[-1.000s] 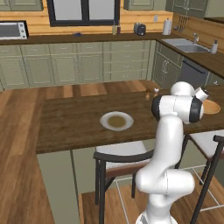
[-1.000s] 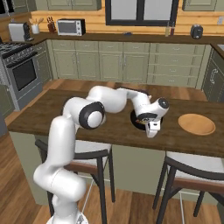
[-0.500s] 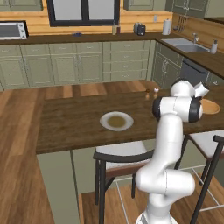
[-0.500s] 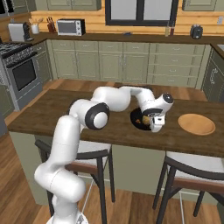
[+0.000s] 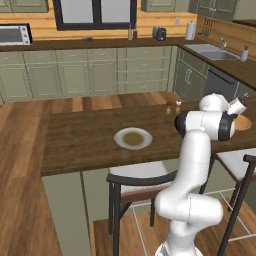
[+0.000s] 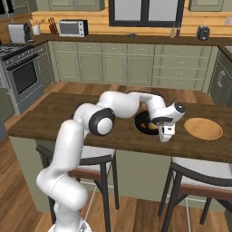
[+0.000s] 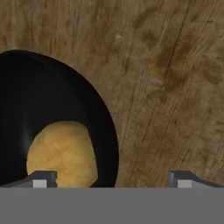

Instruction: Pick the chicken drumstick and potato from their plates and place them in the bowl. Then put the bowl in the fridge.

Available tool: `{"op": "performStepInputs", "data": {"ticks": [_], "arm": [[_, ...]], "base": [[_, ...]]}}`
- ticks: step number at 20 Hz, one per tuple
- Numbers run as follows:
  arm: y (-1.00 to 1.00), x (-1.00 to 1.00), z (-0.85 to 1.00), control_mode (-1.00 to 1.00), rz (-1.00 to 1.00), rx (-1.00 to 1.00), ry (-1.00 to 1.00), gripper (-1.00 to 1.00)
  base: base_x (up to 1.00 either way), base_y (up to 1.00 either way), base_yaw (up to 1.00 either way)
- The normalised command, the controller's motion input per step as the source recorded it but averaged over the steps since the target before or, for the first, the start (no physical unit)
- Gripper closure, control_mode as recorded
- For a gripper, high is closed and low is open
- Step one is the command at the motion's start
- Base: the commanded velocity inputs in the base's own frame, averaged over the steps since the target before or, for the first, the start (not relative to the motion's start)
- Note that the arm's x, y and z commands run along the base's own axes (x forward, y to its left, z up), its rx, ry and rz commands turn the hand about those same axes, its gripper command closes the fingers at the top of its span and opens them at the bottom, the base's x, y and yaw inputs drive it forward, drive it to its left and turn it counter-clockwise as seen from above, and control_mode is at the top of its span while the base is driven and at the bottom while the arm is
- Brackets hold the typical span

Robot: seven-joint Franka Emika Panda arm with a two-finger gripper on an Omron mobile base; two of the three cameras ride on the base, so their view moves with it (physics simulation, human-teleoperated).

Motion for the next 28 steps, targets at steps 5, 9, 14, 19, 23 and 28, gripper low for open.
{"op": "performStepInputs", "data": {"ticks": [5,9,14,19,23,28], "arm": [[0.44,-0.59,0.11,-1.0,-0.02,-0.03,-0.12,-1.0],[0.61,-0.15,0.0,-1.0,-0.06,-0.1,0.02,-1.0],[0.21,0.39,0.0,-1.0,-0.12,-0.07,0.2,-1.0],[-0.04,0.17,0.01,-1.0,-0.06,0.0,0.13,-1.0],[-0.29,0.02,0.0,-1.0,-0.04,0.02,0.04,-1.0],[-0.23,0.0,0.0,-1.0,-0.02,0.02,0.01,-1.0]], "base": [[0.0,0.0,0.0],[0.0,0.0,0.0],[0.0,0.0,0.0],[0.0,0.0,0.0],[0.0,0.0,0.0],[0.0,0.0,0.0]]}}
